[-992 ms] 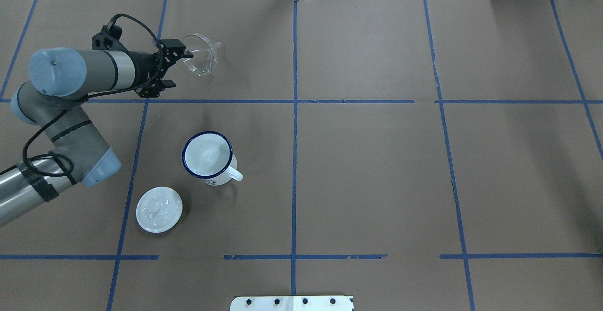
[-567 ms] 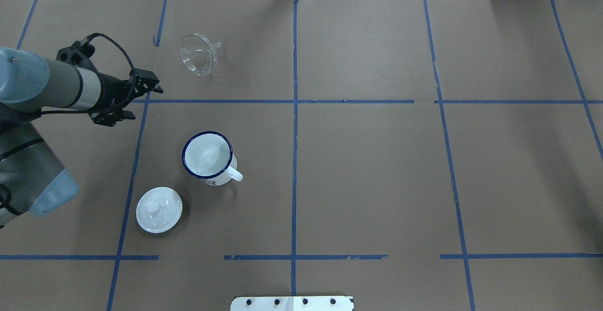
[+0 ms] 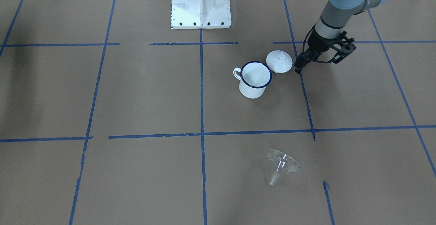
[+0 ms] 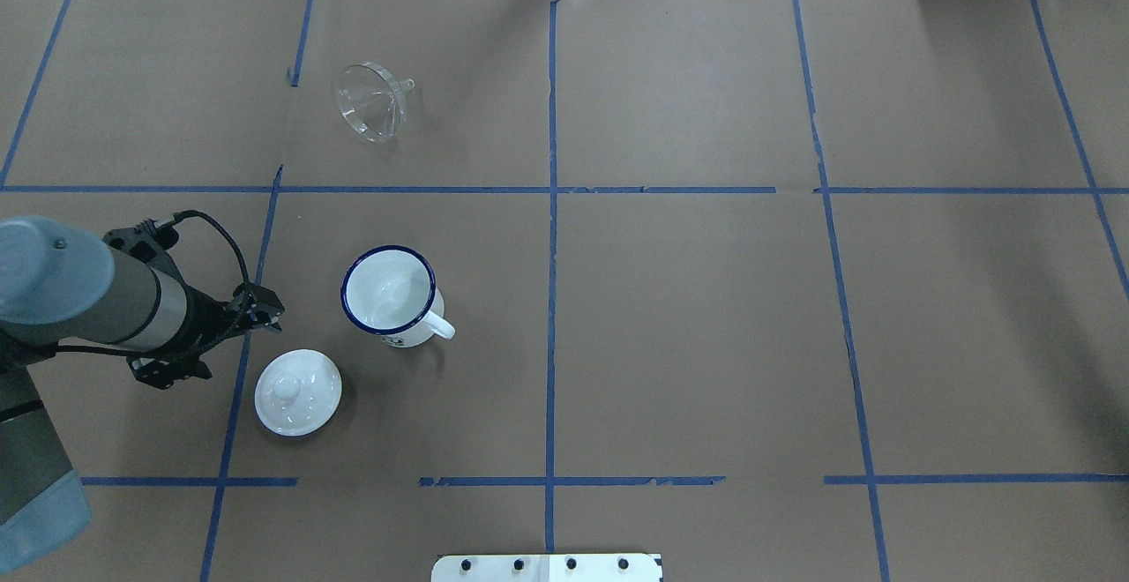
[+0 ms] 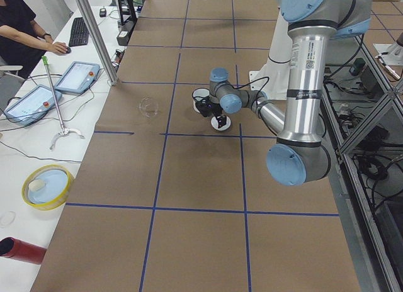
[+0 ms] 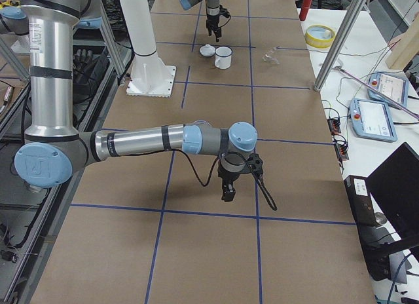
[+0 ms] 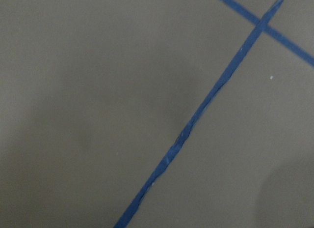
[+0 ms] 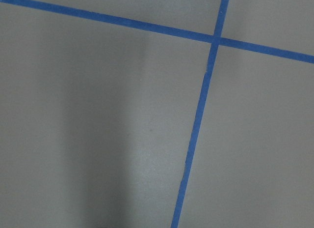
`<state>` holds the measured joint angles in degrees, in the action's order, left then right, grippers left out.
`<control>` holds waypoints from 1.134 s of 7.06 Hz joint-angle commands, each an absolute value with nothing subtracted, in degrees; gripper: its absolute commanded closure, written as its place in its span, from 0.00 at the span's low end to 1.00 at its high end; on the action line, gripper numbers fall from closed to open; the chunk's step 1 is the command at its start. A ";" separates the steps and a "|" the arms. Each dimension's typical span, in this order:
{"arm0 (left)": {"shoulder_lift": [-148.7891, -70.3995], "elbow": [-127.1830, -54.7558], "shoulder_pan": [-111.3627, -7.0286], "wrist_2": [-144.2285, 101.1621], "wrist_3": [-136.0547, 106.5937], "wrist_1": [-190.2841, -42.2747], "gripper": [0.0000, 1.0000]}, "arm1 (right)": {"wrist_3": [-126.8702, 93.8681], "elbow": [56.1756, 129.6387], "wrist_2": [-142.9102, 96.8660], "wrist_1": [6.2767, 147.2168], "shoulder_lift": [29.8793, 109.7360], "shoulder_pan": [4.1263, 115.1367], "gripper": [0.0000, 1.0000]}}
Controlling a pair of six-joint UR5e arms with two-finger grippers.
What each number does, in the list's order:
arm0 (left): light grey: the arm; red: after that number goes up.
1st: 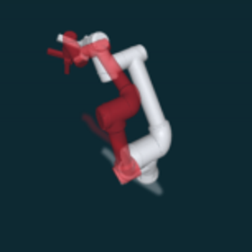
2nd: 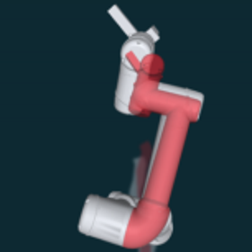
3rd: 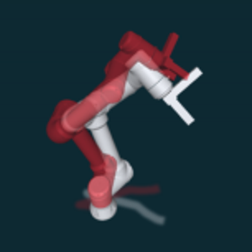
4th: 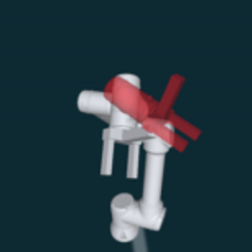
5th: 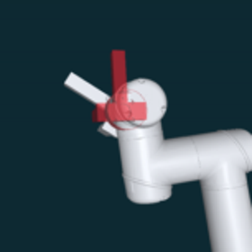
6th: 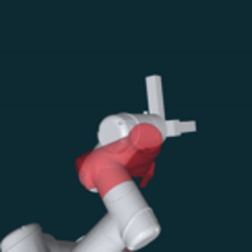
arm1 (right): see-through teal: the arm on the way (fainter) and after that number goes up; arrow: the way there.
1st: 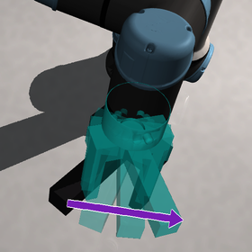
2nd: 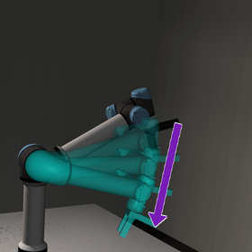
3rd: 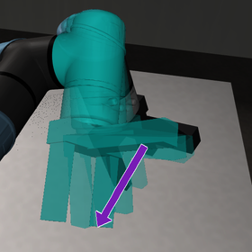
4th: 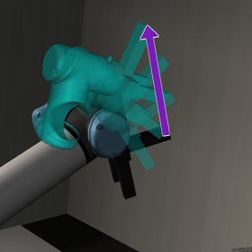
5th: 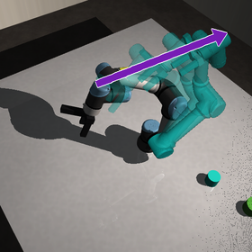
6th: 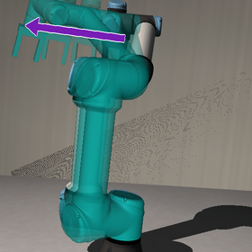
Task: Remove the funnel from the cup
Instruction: 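Move the left gripper down to the white lid and grasp it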
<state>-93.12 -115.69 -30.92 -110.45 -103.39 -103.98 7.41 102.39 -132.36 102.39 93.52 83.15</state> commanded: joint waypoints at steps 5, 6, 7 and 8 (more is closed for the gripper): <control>-98.97 -114.96 -28.65 -107.25 -104.33 -97.37 0.11 | 7.47 102.39 -132.36 102.39 93.52 83.14 0.00; -98.79 -114.79 -28.57 -107.23 -104.41 -98.60 0.12 | 7.47 102.39 -132.36 102.39 93.52 83.14 0.00; -98.35 -114.79 -28.39 -107.23 -104.33 -99.31 0.14 | 7.47 102.39 -132.36 102.39 93.52 83.14 0.00; -96.70 -114.87 -27.26 -107.23 -104.33 -100.62 0.14 | 7.38 102.39 -132.36 102.39 93.52 83.14 0.00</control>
<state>-98.10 -114.84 -28.17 -107.31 -104.35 -99.25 7.45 102.39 -132.36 102.39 93.51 83.15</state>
